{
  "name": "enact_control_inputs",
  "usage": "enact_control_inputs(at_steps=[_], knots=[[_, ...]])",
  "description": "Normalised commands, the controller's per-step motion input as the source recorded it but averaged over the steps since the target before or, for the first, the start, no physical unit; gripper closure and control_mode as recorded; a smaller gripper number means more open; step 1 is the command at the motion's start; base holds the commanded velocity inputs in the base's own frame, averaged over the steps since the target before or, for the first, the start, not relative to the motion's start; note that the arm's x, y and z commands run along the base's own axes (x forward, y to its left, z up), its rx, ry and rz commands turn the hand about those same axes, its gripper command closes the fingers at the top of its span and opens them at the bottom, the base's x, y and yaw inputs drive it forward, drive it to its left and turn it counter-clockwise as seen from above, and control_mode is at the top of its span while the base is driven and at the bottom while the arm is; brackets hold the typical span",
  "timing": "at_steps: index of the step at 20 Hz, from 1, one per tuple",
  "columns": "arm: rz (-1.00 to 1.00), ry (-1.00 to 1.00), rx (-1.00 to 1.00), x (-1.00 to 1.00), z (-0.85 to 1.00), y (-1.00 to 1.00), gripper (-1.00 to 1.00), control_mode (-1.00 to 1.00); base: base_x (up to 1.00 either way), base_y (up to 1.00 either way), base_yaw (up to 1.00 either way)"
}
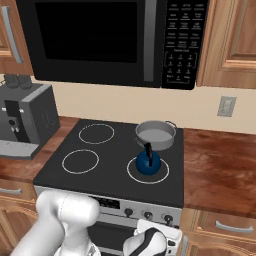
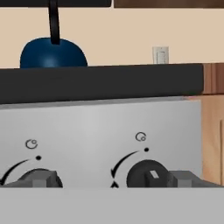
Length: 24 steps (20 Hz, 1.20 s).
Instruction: Pick the kettle from the counter and place it on a stove burner. Then turn the burner on.
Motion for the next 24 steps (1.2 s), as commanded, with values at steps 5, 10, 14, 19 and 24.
enact_control_inputs(at_steps=[5, 10, 14, 19, 24], knots=[[0.05, 0.0, 0.0, 0.26, -0.27, -0.17, -1.0, -1.0, 0.0, 0.0, 0.0], [0.08, 0.0, 0.0, 0.16, -0.22, -0.37, -1.0, -1.0, 0.0, 0.0, 0.0], [0.05, 0.0, 0.0, 0.11, -0.2, -0.21, -1.0, -1.0, 0.0, 0.0, 0.0], [0.0, 0.0, 0.0, 0.0, -0.06, -0.02, -1.0, -1.0, 0.0, 0.0, 0.0], [-0.03, -0.02, -0.04, 0.0, -0.09, 0.0, -1.0, -1.0, 0.0, 0.0, 0.0]])
